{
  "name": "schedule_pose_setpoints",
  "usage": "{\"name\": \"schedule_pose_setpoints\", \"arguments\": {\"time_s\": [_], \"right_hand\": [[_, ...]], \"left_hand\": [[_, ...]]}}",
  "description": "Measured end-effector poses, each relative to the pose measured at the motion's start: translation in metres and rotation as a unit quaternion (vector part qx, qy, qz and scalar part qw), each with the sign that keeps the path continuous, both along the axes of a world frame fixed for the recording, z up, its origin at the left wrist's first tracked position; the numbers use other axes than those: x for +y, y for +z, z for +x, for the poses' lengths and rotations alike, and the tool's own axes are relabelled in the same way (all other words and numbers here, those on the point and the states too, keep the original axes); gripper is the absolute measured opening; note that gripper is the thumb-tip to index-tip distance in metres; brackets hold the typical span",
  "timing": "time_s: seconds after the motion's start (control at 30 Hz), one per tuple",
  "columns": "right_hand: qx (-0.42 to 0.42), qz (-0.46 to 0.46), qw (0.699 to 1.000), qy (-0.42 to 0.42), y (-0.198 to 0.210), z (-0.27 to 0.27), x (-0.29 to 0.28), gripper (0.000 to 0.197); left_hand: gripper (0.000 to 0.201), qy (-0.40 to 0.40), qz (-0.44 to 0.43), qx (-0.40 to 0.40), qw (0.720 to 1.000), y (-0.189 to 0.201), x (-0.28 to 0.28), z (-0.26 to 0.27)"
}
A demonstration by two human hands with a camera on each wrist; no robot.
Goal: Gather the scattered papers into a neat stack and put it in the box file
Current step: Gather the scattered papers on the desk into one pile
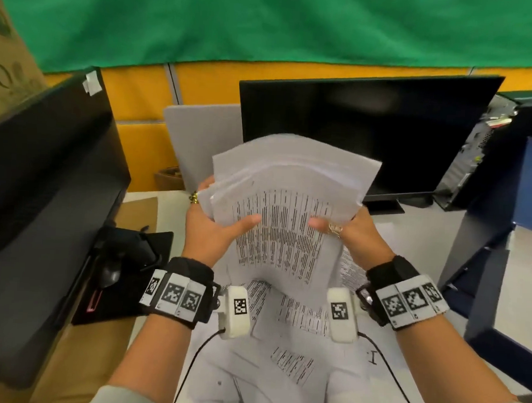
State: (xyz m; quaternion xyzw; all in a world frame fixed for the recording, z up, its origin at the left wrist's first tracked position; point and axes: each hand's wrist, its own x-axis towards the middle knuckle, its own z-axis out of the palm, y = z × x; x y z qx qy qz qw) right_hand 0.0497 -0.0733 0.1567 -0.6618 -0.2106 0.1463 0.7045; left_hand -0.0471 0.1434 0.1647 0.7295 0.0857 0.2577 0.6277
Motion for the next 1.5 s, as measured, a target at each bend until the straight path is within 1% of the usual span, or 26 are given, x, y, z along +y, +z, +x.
{"name": "schedule_pose_setpoints", "arguments": {"time_s": [0.07,0.1,0.13,0.2,0.3,0.37,0.43,0.5,0.57,0.67,0.73,0.83,0.9,0.97,1.0,1.03,1.07,1.13,1.2,1.27,1.3,1.33,1.4,1.43,1.47,1.5], "right_hand": [[0.021,-0.038,0.998,0.038,-0.012,-0.005,-0.005,0.061],[0.030,-0.046,0.998,0.029,-0.019,-0.004,-0.005,0.053],[0.031,-0.046,0.998,0.009,-0.023,-0.004,-0.003,0.042],[0.031,-0.020,0.999,-0.031,-0.026,-0.002,-0.001,0.039],[0.023,0.033,0.999,-0.030,-0.022,0.000,-0.005,0.048],[0.032,0.024,0.999,-0.006,-0.028,0.001,-0.008,0.059],[0.069,-0.019,0.997,-0.002,-0.043,-0.004,-0.010,0.067],[0.094,-0.052,0.994,-0.010,-0.054,-0.012,-0.005,0.051],[0.078,-0.065,0.994,-0.033,-0.054,-0.017,0.003,0.032],[0.047,-0.026,0.997,-0.053,-0.034,-0.019,0.010,0.032],[0.008,0.003,0.999,-0.047,-0.020,-0.016,0.006,0.038],[-0.027,0.033,0.997,-0.060,-0.009,-0.012,0.000,0.040],[-0.023,0.035,0.997,-0.057,-0.013,-0.009,0.004,0.040],[-0.009,0.017,0.998,-0.061,-0.019,-0.011,0.010,0.037],[-0.005,0.012,0.998,-0.061,-0.021,-0.010,0.011,0.035],[-0.003,0.009,0.998,-0.058,-0.021,-0.010,0.012,0.035],[0.005,0.011,0.998,-0.054,-0.021,-0.009,0.012,0.036],[0.026,0.008,0.999,-0.031,-0.021,-0.007,0.010,0.039],[0.040,-0.016,0.999,-0.013,-0.023,-0.007,0.008,0.039],[0.028,-0.038,0.998,-0.032,-0.029,-0.008,0.010,0.033],[0.019,-0.042,0.998,-0.051,-0.031,-0.009,0.011,0.031],[0.014,-0.038,0.997,-0.071,-0.032,-0.009,0.013,0.030],[0.013,-0.011,0.994,-0.104,-0.026,-0.009,0.012,0.032],[0.014,0.011,0.994,-0.106,-0.020,-0.009,0.009,0.034],[0.013,0.036,0.994,-0.102,-0.012,-0.008,0.005,0.035],[0.014,0.060,0.994,-0.090,-0.005,-0.007,0.001,0.036]], "left_hand": [[0.047,0.008,-0.036,0.041,0.998,-0.017,0.000,-0.006],[0.046,0.022,-0.048,0.064,0.997,-0.026,0.001,-0.005],[0.049,0.024,-0.048,0.076,0.996,-0.028,0.000,-0.004],[0.064,0.019,-0.066,0.079,0.994,-0.025,-0.003,-0.001],[0.037,0.049,-0.094,0.054,0.993,-0.008,-0.006,0.003],[0.043,0.035,-0.087,0.054,0.994,-0.010,-0.004,0.005],[0.053,0.018,-0.083,0.098,0.992,-0.023,-0.003,0.002],[0.051,0.003,-0.102,0.146,0.984,-0.039,-0.005,-0.003],[0.049,0.006,-0.103,0.171,0.980,-0.042,-0.012,-0.006],[0.038,0.040,-0.106,0.109,0.988,-0.031,-0.019,-0.003],[0.041,0.099,-0.095,0.041,0.990,-0.013,-0.023,-0.005],[0.097,0.204,-0.017,-0.111,0.973,0.007,-0.019,-0.006],[0.115,0.265,0.150,-0.167,0.938,0.024,-0.019,-0.005],[0.112,0.308,0.393,-0.159,0.852,0.038,-0.022,0.001],[0.105,0.292,0.495,-0.132,0.807,0.043,-0.026,0.004],[0.096,0.249,0.569,-0.097,0.777,0.047,-0.030,0.008],[0.086,0.198,0.617,-0.052,0.760,0.049,-0.034,0.010],[0.070,0.142,0.647,0.030,0.749,0.050,-0.037,0.011],[0.062,0.142,0.653,0.060,0.742,0.052,-0.037,0.011],[0.060,0.122,0.663,0.053,0.736,0.052,-0.033,0.012],[0.062,0.134,0.663,0.036,0.736,0.051,-0.030,0.010],[0.070,0.182,0.648,-0.008,0.739,0.050,-0.025,0.008],[0.094,0.273,0.550,-0.095,0.783,0.035,-0.011,0.001],[0.106,0.275,0.466,-0.127,0.831,0.030,-0.006,-0.004],[0.112,0.217,0.344,-0.127,0.905,0.019,0.002,-0.006],[0.108,0.127,0.195,-0.091,0.968,0.013,0.000,-0.009]]}}
